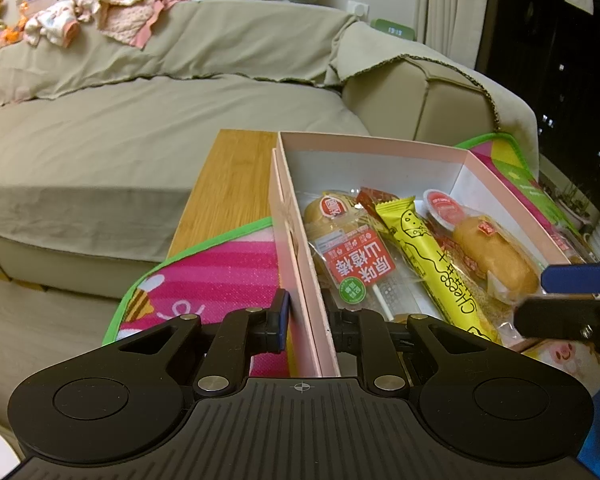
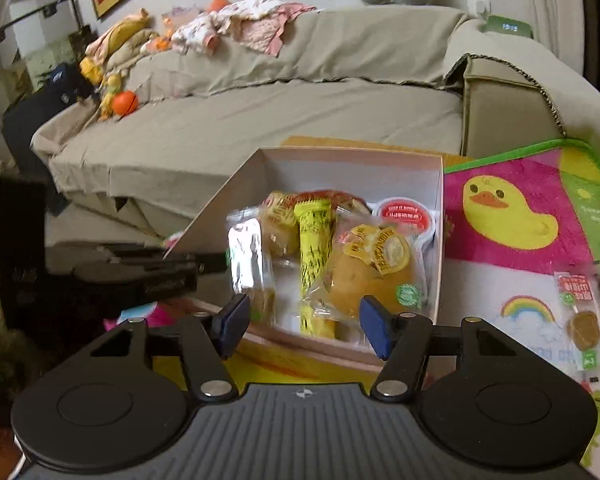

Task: Organize objects
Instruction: 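Reach the right tool to the clear barcode snack packet and grasp it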

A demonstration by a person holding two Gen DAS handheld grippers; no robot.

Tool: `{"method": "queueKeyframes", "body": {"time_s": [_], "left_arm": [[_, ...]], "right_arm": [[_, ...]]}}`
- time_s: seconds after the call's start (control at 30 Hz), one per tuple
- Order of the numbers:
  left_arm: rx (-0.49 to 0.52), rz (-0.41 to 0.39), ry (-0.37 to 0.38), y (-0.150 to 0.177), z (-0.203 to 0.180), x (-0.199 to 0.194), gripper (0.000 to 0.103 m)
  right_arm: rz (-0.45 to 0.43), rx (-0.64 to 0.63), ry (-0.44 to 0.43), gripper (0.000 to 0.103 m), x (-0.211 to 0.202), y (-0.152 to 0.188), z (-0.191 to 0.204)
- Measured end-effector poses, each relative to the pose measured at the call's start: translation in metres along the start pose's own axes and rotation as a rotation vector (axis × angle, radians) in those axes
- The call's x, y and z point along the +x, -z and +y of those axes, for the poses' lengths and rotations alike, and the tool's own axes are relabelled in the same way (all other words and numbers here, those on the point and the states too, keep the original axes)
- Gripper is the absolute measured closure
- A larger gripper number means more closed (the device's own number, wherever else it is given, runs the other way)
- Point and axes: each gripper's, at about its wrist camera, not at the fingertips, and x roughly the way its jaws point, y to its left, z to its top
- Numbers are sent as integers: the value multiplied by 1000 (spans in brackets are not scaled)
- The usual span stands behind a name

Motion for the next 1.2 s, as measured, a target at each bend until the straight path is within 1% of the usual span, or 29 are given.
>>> {"method": "queueKeyframes", "body": {"time_s": [0.13,0.3,0.37,0.43,0.57,0.7,0.83,0.87,0.97,1.03,1.1,1.2], "left_arm": [[-1,0,0,-1,-1,0,85],[-1,0,0,0,0,0,85],[-1,-1,-1,0,-1,0,85],[-2,-1,-2,0,-1,0,85],[-4,0,-1,0,-1,1,85],[-3,1,-1,0,0,0,85],[-3,1,0,0,0,0,85],[-4,1,0,0,0,0,85],[-8,5,-1,1,0,1,85],[-9,6,-3,2,1,1,85],[-9,7,-4,2,2,1,85],[-9,8,-3,2,3,1,85]], "right_arm": [[-22,25,-3,43,-4,-1,-3],[-95,31,58,41,-34,5,-18],[-124,45,112,38,-47,9,-30],[-144,58,187,36,-57,15,-45],[-144,100,319,34,-64,28,-77],[-127,147,414,33,-58,39,-109],[-103,128,537,33,-43,44,-140],[-101,127,552,33,-40,44,-146],[-97,172,533,33,-33,40,-172],[-91,223,518,33,-24,36,-193],[-73,266,504,33,-13,31,-210],[-47,277,488,33,4,25,-226]]}}
